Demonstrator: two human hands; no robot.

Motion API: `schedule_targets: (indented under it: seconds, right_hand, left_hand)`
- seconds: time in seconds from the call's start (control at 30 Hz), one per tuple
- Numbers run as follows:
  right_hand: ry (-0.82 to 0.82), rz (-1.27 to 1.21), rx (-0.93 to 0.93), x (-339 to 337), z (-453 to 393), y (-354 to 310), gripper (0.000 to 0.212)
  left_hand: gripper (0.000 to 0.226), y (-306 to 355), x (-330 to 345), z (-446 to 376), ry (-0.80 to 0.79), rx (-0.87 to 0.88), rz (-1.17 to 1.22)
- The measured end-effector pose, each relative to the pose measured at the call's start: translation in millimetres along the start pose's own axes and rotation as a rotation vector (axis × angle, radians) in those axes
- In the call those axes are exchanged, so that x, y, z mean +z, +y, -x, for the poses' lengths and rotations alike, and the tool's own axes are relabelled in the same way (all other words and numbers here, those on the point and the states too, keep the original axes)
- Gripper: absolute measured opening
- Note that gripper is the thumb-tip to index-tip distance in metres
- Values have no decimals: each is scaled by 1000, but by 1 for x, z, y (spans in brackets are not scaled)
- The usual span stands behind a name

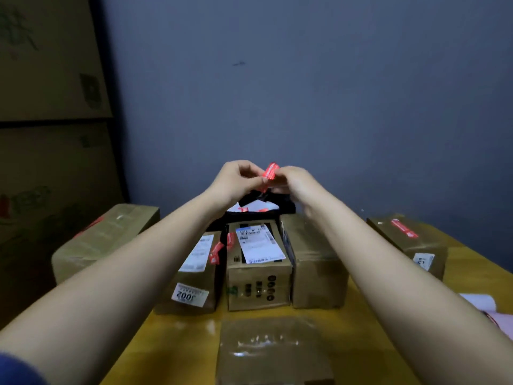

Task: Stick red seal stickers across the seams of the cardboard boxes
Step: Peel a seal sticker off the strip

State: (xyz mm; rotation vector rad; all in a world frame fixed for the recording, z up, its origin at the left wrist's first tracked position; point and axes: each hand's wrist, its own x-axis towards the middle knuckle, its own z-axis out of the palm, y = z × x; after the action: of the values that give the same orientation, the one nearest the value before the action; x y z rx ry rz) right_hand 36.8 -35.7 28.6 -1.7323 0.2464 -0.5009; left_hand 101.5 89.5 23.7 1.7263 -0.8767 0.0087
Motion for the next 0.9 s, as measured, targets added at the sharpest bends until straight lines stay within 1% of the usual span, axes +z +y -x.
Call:
schedule_targets:
  seconds: [0.1,0.17,0.23,0.3,0.37,0.47,0.53,0.6,0.63,0.7,0.77,0.83,0.9]
  right_hand:
    - [-28,114,105,-2,-20,-1,14]
    - [0,173,115,-1,-37,-1,12]
    - [9,269,85,4,-52,0,14]
    - [-23,381,107,9,-68,1,14]
    - [-62,444,172,12,-80,4,14]
    - [-79,462,224,16,-98,13,19]
    - [-91,458,247,19,-105,19,19]
    - [-96,426,276,22,-112,26,19]
    - [-99,412,290,23,-116,29,21]
    - [-130,422,313,25,-119,33,24]
    - [-177,419,345,26,-122,35,25]
    - [-185,394,355,26,-126,36,23]
    - [-154,401,347,27,-127,36,22]
  left_hand:
    - [14,-12,1,-21,30,69,-39]
    - [11,-24,3,-35,76,106,-130]
    - [10,-34,7,-46,114,129,-223]
    - [15,-44,10,-56,137,142,-296]
    - [16,-53,13,-64,187,132,-370]
    - [7,-63,14,-72,254,118,-468]
    - [19,-71,15,-76,245,157,-532]
    - [30,-79,13,-80,198,206,-598]
    - [30,-84,12,-82,175,242,-666]
    - [22,-93,9,-85,171,310,-836]
    - [14,-99,7,-87,219,384,-957]
    - [9,-103,5,-88,270,474,-1064]
    - [15,-106,6,-89,312,533,-1130]
